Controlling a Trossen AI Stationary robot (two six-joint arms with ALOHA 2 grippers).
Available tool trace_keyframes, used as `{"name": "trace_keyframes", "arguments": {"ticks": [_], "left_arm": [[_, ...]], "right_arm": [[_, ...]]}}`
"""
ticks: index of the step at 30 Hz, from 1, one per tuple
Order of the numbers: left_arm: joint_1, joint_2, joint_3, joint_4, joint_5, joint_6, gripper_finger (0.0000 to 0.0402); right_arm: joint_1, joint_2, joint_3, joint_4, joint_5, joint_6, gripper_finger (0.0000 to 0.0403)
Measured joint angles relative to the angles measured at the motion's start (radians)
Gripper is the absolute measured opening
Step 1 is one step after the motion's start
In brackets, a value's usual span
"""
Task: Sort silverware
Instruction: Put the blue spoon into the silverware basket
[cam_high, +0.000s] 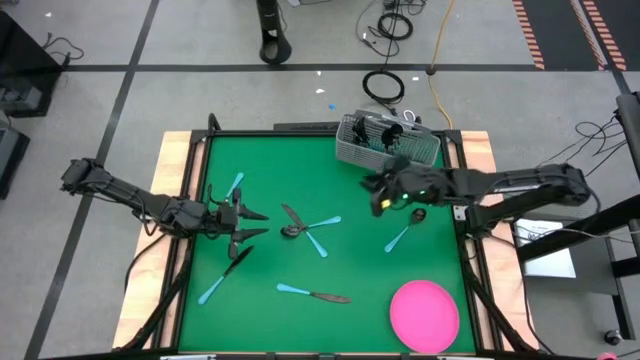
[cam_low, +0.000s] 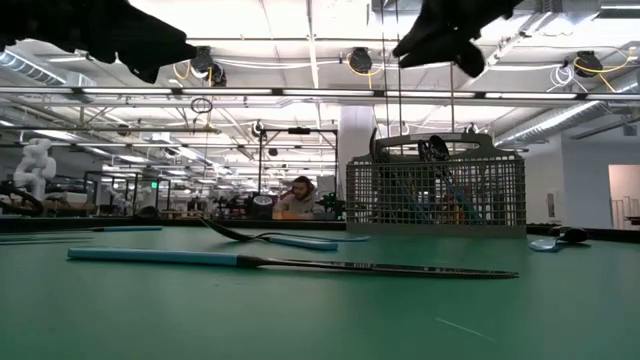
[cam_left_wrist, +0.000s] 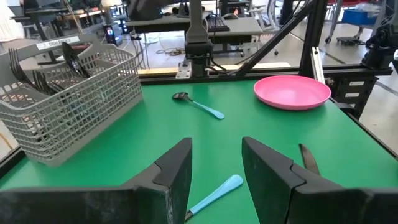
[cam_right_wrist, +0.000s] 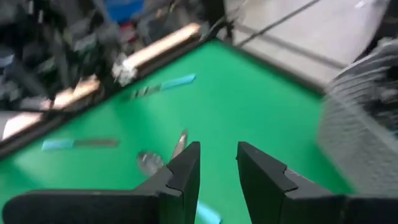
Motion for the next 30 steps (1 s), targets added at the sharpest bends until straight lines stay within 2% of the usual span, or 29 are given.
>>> {"name": "trace_keyframes", "arguments": {"ticks": [4,7,14,22,30], "left_arm": [[0.0,0.0,0.0,0.0,0.0,0.0,0.0143],[0.0,0.0,0.0,-0.001,0.0,0.0,0.0143],[0.0,0.0,0.0,-0.007,0.0,0.001,0.0143],[0.0,0.0,0.0,-0.037,0.0,0.002,0.0143],[0.0,0.0,0.0,-0.038,0.0,0.002,0.0143]], "right_arm": [[0.006,0.097,0.025,-0.022,-0.143,-0.016,0.0098],[0.006,0.159,0.057,-0.097,-0.202,0.08,0.0098],[0.022,0.272,0.088,-0.379,-0.236,0.503,0.0098],[0.077,0.339,0.087,-0.71,-0.255,0.834,0.0098],[0.114,0.344,0.001,-0.745,-0.257,1.058,0.0098]]}}
